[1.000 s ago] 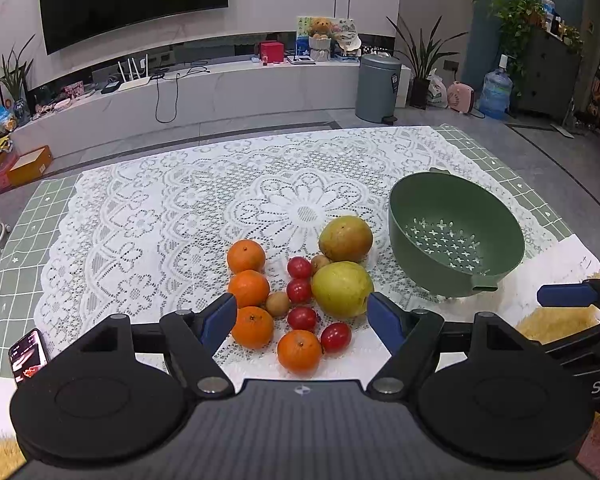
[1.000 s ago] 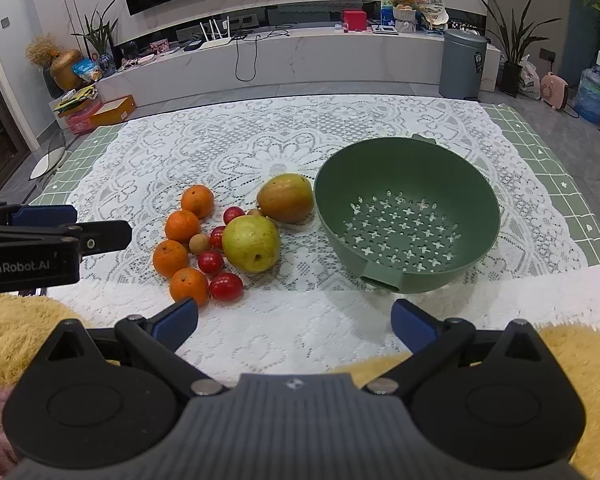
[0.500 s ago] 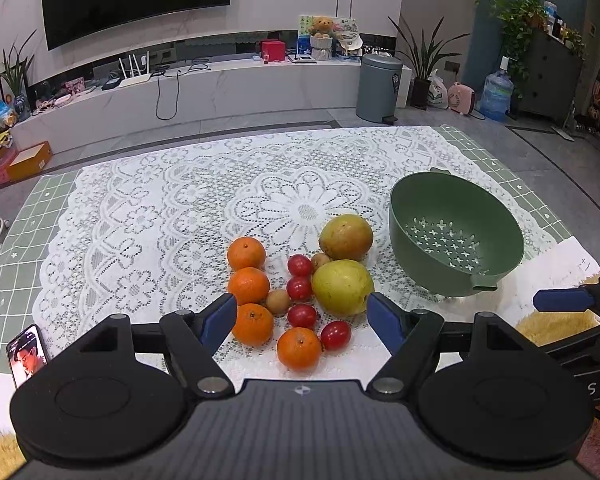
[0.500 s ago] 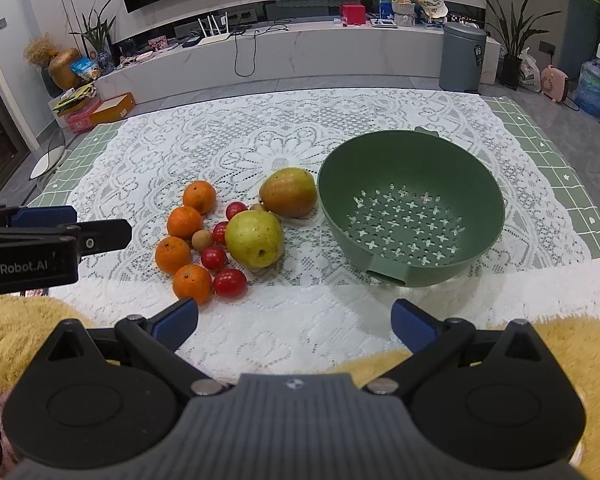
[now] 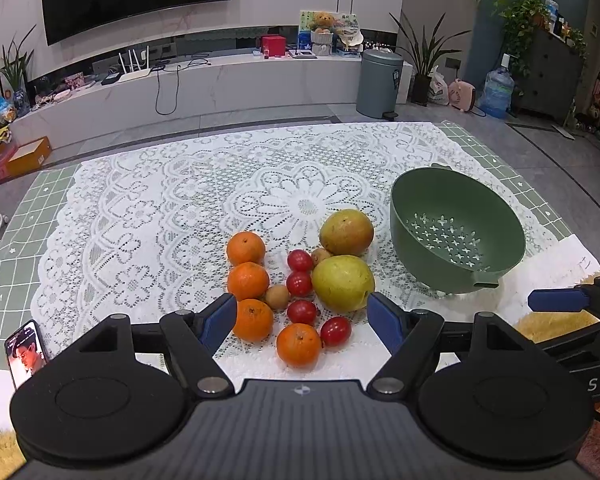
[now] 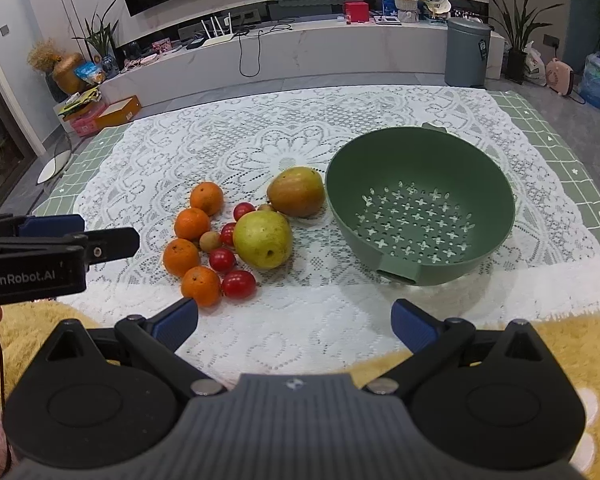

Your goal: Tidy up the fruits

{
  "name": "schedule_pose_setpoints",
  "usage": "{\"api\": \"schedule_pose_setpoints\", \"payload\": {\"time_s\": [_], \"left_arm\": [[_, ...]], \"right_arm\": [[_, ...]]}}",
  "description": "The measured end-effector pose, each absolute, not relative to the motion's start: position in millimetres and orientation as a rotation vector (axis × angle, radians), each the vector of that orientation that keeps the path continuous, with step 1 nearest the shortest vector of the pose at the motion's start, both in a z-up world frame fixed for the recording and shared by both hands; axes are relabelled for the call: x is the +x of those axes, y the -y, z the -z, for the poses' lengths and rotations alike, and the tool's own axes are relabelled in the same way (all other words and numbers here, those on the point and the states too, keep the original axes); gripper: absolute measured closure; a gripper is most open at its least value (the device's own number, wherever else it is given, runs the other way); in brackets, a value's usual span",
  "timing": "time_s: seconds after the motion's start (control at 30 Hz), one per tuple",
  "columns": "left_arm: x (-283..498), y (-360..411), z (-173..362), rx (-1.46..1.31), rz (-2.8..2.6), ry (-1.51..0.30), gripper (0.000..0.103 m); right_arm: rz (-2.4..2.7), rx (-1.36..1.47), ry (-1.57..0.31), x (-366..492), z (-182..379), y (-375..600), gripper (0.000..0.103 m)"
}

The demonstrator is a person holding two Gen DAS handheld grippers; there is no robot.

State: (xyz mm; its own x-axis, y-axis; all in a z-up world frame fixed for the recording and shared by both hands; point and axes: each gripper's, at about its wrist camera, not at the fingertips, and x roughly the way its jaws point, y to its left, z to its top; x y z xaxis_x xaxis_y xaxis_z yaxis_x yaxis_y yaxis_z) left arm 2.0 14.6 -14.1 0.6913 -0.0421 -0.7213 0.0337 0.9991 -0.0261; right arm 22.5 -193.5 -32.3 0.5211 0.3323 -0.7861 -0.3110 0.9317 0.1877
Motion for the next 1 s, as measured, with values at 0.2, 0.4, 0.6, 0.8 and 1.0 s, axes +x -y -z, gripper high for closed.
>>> {"api": "schedule_pose_setpoints", "payload": {"time_s": [0.2, 0.4, 0.6, 0.8, 1.0], "left_arm": [[3, -16, 16, -0.014, 0.041, -0.808, 0.016], [4, -21, 20, -0.026, 0.046, -0.809, 0.016], [10, -25, 24, -0.034, 0.042, -0.81, 0.016], [16, -28, 27, -0.042, 0.039, -0.824, 0.016], [25, -34, 32, -0.063, 0.049, -0.834, 0.019]], "right_arm": [[-0.37, 0.022, -0.943, 25, 34, 192, 0.004], [-0.382, -0.003, -0.878, 21, 31, 185, 0.004], [-0.43, -0.074, -0.817, 22, 34, 174, 0.004], [-0.44, -0.063, -0.842, 31, 44, 168, 0.012], [-0.502, -0.044, -0.8, 39, 45, 160, 0.028]]}}
